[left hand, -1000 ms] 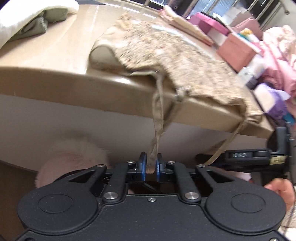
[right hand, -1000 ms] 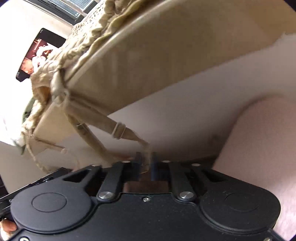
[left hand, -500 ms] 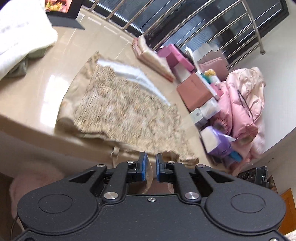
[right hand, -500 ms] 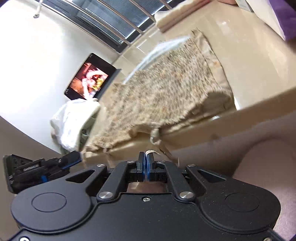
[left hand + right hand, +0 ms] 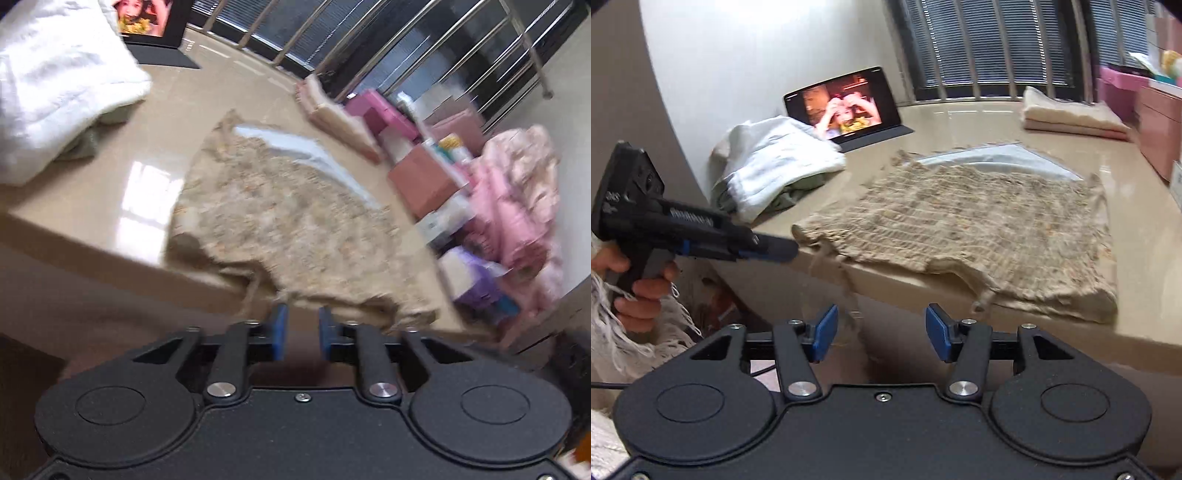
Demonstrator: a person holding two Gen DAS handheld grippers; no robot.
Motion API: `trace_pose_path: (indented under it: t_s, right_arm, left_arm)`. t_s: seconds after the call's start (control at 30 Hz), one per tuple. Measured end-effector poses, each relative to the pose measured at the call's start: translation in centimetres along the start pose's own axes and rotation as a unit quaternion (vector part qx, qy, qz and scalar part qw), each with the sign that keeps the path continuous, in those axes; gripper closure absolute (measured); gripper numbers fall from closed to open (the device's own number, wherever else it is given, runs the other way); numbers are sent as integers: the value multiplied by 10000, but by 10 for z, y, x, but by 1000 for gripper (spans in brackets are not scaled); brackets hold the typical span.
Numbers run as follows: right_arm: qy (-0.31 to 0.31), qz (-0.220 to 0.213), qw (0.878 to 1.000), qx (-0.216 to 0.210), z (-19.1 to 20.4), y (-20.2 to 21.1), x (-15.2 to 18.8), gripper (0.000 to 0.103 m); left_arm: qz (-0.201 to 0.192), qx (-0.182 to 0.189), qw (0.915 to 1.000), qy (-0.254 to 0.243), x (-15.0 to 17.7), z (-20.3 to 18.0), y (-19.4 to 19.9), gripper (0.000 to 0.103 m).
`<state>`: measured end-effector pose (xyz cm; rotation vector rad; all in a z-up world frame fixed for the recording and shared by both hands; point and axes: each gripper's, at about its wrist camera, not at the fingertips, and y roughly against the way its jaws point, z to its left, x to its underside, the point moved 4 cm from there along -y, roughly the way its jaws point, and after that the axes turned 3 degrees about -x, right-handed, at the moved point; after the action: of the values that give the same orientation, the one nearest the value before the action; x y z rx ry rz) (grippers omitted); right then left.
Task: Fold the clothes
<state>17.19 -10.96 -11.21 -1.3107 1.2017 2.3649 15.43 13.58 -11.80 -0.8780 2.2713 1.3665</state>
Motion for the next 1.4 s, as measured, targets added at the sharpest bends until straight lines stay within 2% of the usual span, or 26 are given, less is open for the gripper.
trace_pose_path:
  t_s: [0.03, 0.1, 0.2, 0.27, 0.4, 0.6, 0.67, 0.77, 0.93, 1.03, 1.13, 1.2, 1.3, 1.4]
  right_arm:
    - [-48, 15, 10000, -9, 1, -1, 0, 48]
    - [-158, 38, 9999, -22, 1, -3, 1, 48]
    - [-261, 32, 9997, -28, 1, -1, 4, 48]
    - [-281, 3, 9996, 39, 1, 2, 5, 48]
    - [-469, -3, 9988, 153, -6, 7, 13, 48]
    - [-609, -1, 9979, 214, -11, 8, 17, 48]
    - [-588, -4, 9981, 198, -11, 8, 17, 48]
    - [-576, 15, 9981, 203, -11, 7, 18, 48]
    - [-617, 38, 9977, 259, -15, 7, 21, 48]
    - [-642, 32, 9974, 338, -17, 8, 22, 48]
    - [-696, 29, 9969, 377, -20, 9, 23, 48]
    - [-723, 24, 9966, 400, -22, 10, 23, 48]
    - [-756, 7, 9962, 433, -24, 12, 24, 48]
    - [-758, -25, 9962, 419, -24, 13, 24, 48]
  left_arm:
    - [9, -217, 9997, -83, 6, 5, -3, 49]
    - [121, -602, 9979, -214, 17, 14, -15, 48]
    - [446, -897, 9949, -151, 31, 30, -43, 48]
    - [548, -879, 9946, -34, 36, 35, -58, 48]
    - [467, -802, 9956, 87, 36, 40, -74, 48]
    - [507, -858, 9950, 89, 39, 44, -88, 49]
    - [475, -873, 9950, 79, 39, 44, -89, 51]
    - [421, -822, 9956, 159, 39, 48, -88, 62]
    - [422, -701, 9966, 119, 41, 47, -84, 87]
    - [370, -657, 9970, 155, 41, 44, -79, 90]
    - [335, -506, 9978, 255, 39, 40, -72, 100]
    - [422, -282, 9977, 451, 37, 38, -66, 102]
    - [731, 433, 9901, 1118, 32, 34, -54, 102]
    - [680, 989, 9833, 1369, 11, 20, -34, 102]
